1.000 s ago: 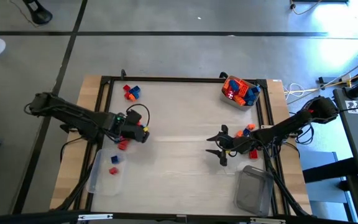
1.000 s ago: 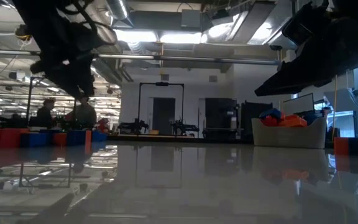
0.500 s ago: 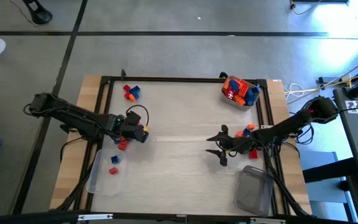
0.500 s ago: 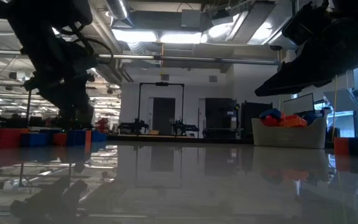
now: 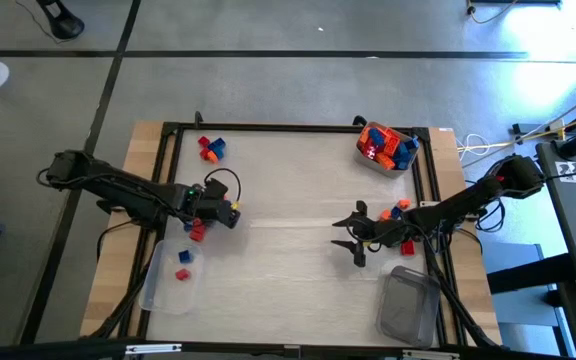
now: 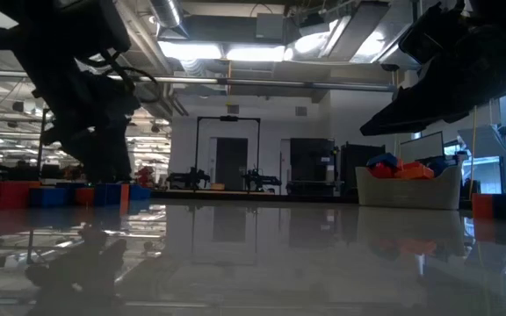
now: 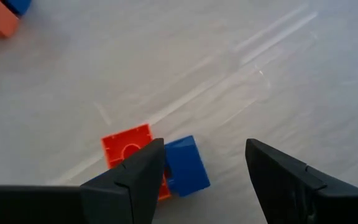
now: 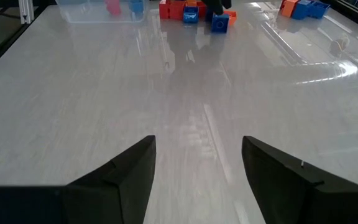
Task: Sort blocks by size
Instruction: Put the blue game piece into the transparent bin
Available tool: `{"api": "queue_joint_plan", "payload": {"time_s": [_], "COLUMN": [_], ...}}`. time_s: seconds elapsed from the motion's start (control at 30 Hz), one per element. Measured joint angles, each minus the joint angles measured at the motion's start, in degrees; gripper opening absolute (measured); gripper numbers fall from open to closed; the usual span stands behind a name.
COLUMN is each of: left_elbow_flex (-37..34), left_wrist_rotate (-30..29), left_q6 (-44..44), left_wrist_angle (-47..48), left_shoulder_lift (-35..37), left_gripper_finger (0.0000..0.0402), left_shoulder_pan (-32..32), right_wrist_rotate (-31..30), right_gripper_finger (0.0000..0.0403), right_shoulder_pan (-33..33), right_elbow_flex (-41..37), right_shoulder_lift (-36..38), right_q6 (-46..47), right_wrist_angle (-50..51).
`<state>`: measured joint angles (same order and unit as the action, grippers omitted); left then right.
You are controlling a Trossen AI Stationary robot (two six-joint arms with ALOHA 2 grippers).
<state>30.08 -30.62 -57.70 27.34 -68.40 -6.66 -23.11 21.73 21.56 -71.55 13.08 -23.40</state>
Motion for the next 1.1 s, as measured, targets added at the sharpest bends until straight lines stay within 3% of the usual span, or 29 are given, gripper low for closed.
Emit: {"api": "queue_joint_plan", "payload": {"time_s": [0.6,0.97,1.1], "left_elbow_flex": [-6.03,-6.05,-5.98], "left_wrist_rotate": [1.88,1.91,1.75], "left_q6": [-0.49,4.6,4.31], "left_wrist_angle": [-8.08,-10.54,-10.7], "left_shoulder_lift": [-0.69,-6.44,-7.04], "left_gripper_finger": [0.0211,0.0211,0.0191], "left_shoulder_pan": [0.33,0.33,0.29], "right_wrist_rotate": [0.0,-0.02,-0.02], "right_gripper_finger": [0.0237,0.0237,0.0237], "right_shoulder_pan": [0.0,0.0,0.0], "right_elbow_flex": [0.0,-0.04,-0.04], "right_shoulder_lift": [0.0,0.0,0.0], "right_q6": [-0.04,0.0,0.02], "right_wrist_angle": [0.0,0.44,0.46]}}
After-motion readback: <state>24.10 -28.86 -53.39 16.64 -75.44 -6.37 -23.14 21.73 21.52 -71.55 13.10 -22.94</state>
